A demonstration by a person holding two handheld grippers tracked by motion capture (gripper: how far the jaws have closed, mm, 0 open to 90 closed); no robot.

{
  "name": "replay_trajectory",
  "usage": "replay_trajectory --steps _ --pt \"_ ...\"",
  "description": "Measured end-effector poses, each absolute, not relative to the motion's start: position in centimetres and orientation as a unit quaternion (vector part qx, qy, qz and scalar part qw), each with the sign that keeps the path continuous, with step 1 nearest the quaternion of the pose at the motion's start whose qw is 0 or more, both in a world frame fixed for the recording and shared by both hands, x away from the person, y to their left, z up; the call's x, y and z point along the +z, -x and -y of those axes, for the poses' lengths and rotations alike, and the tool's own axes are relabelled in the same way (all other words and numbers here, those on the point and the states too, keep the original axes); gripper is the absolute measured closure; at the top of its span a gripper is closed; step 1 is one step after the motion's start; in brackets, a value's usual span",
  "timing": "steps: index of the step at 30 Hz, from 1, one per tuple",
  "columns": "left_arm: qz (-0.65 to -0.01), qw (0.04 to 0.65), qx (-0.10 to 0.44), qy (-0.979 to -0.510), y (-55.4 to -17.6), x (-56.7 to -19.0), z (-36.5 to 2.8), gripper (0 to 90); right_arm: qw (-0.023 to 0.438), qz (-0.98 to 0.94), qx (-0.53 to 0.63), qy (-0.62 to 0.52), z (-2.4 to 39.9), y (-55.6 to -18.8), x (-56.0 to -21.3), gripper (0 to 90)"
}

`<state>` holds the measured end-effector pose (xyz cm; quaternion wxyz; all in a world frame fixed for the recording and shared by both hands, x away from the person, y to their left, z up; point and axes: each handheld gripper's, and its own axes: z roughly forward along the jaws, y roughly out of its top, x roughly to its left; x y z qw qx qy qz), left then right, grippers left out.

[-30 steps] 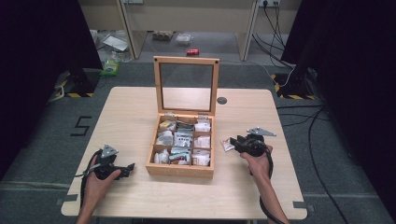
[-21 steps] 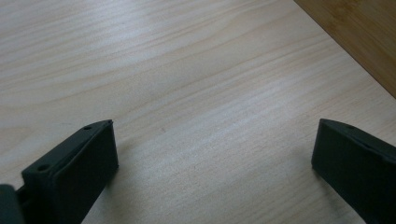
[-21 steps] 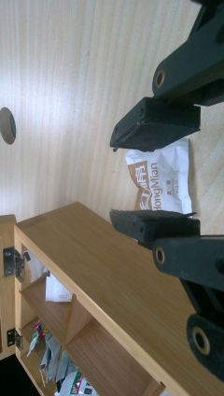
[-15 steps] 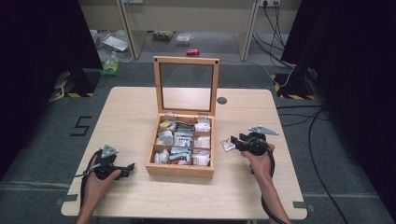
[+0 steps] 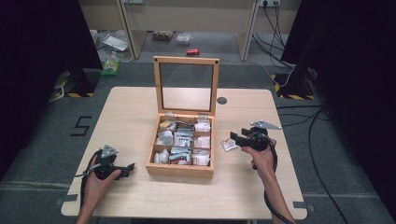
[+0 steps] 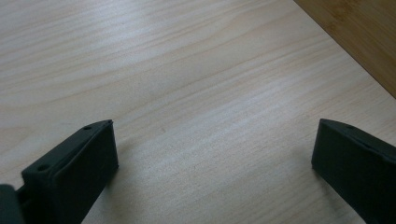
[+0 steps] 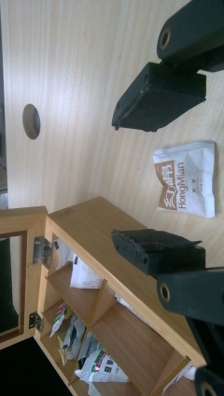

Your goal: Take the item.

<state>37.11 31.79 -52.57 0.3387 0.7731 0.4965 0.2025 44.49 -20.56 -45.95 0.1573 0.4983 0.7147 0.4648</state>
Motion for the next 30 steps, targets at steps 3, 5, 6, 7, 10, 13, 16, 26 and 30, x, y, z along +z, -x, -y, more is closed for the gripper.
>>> replay_trajectory --steps 3,5,6,7,10,13,16,26,30 --pt "-0.497 0.339 0.203 -0.773 -37.1 -52.6 -31.8 0.0 0.153 -0.715 0.465 -0.499 20.6 -44.6 -45.7 38.1" --pt "-0.497 0.339 0.202 -0.773 -37.1 -52.6 -31.8 0.0 0.156 -0.717 0.465 -0.495 20.7 -44.7 -45.6 37.7" --pt "-0.497 0.339 0.203 -0.773 -37.1 -52.6 -31.8 0.0 0.153 -0.718 0.465 -0.495 20.7 -44.7 -45.6 37.4" --pt "-0.497 0.339 0.202 -0.773 -37.1 -52.6 -31.8 0.0 0.153 -0.719 0.466 -0.493 20.6 -44.8 -45.5 37.1" --pt "-0.497 0.339 0.203 -0.773 -37.1 -52.6 -31.8 0.0 0.152 -0.718 0.469 -0.491 20.4 -44.9 -45.2 36.9" --pt "-0.496 0.339 0.203 -0.773 -37.1 -52.6 -31.8 0.0 0.153 -0.72 0.472 -0.485 20.1 -45.0 -45.0 36.7" --pt "-0.496 0.339 0.203 -0.773 -37.1 -52.6 -31.8 0.0 0.152 -0.721 0.474 -0.482 19.8 -45.1 -44.7 36.4" --pt "-0.496 0.339 0.203 -0.773 -37.1 -52.6 -31.8 0.0 0.148 -0.722 0.479 -0.477 19.1 -45.5 -44.5 36.0" --pt "-0.497 0.339 0.203 -0.773 -37.1 -52.6 -31.8 0.0 0.144 -0.723 0.478 -0.478 18.9 -45.5 -44.6 35.8"
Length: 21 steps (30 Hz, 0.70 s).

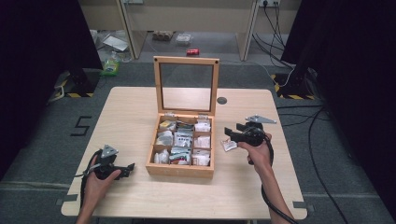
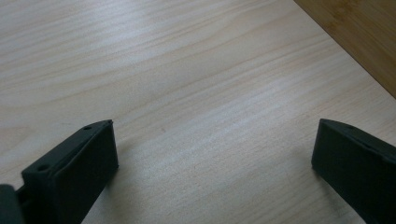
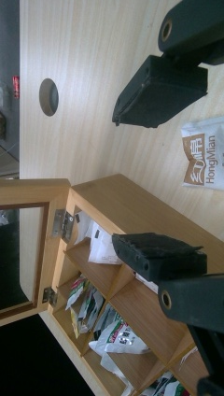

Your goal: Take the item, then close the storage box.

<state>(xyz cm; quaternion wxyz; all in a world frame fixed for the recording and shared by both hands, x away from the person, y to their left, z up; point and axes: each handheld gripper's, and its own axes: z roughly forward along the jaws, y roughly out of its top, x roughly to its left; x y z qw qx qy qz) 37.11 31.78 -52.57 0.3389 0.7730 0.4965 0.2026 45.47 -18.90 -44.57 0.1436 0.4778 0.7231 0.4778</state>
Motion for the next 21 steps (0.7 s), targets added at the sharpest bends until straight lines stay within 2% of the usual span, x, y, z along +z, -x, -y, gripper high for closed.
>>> replay_trajectory --steps 21 --pt "-0.497 0.339 0.203 -0.773 -37.1 -52.6 -31.8 0.0 0.144 -0.732 0.489 -0.453 16.6 -46.9 -44.2 35.3"
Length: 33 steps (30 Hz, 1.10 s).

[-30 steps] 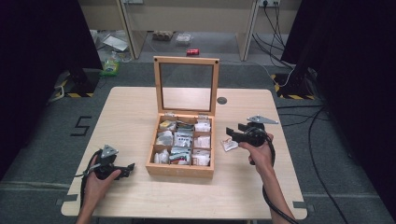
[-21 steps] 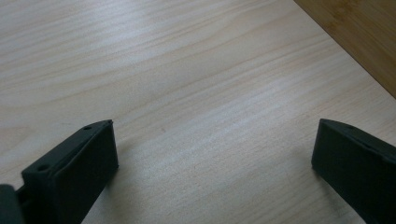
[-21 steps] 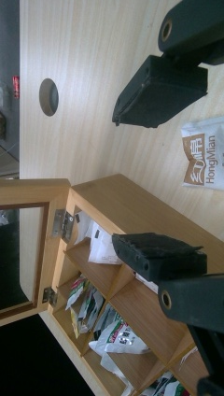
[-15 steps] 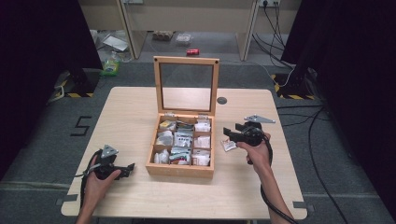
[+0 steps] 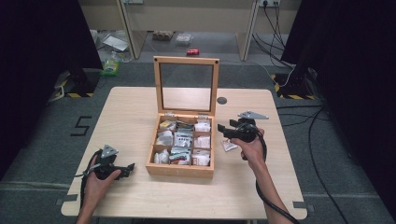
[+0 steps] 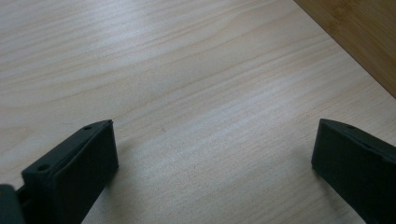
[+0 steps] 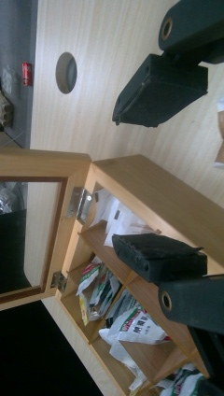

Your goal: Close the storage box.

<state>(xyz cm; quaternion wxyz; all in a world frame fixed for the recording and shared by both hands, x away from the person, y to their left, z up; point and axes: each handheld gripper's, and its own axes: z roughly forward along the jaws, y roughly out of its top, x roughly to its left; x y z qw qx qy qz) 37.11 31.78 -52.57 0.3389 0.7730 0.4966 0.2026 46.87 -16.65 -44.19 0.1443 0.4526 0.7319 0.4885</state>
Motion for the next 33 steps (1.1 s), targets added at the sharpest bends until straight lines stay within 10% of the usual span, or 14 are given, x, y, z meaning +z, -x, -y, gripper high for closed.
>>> replay_trajectory --steps 33 --pt "-0.497 0.339 0.203 -0.773 -37.1 -52.6 -31.8 0.0 0.178 -0.735 0.487 -0.436 12.6 -54.5 -41.8 42.5"
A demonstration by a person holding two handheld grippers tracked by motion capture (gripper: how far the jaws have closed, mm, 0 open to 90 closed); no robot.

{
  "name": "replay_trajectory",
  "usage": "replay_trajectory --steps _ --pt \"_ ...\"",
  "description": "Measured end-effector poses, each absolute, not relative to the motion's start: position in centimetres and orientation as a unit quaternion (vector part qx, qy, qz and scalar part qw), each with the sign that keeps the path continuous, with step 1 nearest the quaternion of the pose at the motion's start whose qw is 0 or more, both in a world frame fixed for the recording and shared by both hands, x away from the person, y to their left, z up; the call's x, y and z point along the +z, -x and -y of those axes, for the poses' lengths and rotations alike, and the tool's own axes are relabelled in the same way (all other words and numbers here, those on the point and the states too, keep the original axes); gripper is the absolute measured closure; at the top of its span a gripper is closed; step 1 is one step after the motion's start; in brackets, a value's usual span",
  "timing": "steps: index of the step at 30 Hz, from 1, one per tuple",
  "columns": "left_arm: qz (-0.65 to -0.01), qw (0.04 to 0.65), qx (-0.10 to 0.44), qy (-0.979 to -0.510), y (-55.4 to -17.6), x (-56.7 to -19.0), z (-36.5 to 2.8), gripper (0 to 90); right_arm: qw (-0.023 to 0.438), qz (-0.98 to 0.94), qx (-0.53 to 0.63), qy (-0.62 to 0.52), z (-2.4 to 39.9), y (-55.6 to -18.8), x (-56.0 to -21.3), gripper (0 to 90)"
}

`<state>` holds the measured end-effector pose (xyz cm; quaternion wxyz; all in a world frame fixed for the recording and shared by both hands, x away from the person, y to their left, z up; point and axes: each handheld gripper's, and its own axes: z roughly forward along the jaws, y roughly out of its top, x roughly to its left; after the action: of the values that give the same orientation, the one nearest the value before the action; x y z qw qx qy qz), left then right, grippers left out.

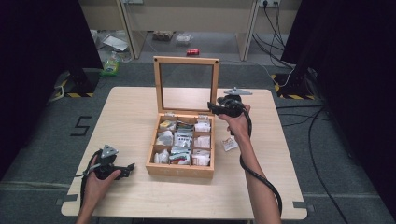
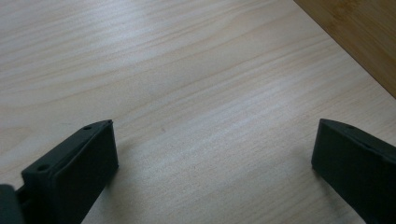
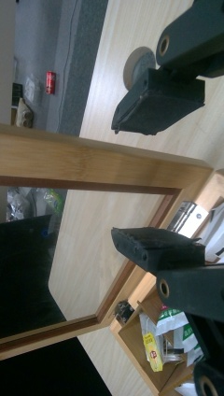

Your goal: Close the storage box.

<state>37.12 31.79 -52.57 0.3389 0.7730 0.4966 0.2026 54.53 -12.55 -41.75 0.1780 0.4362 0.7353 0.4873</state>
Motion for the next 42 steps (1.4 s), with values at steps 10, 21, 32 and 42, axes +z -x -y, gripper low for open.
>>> replay_trajectory --steps 10,21,32,42 --pt "-0.497 0.339 0.203 -0.773 -37.1 -52.6 -31.8 0.0 0.18 -0.738 0.486 -0.432 11.3 -55.7 -41.9 43.9" --pt "-0.497 0.339 0.203 -0.773 -37.1 -52.6 -31.8 0.0 0.182 -0.735 0.486 -0.436 11.1 -56.0 -42.0 49.3" --pt "-0.497 0.339 0.203 -0.773 -37.1 -52.6 -31.8 0.0 0.202 -0.737 0.488 -0.422 11.2 -55.3 -41.8 52.1" --pt "-0.497 0.339 0.203 -0.773 -37.1 -52.6 -31.8 0.0 0.191 -0.723 0.514 -0.419 11.6 -54.0 -41.6 52.6"
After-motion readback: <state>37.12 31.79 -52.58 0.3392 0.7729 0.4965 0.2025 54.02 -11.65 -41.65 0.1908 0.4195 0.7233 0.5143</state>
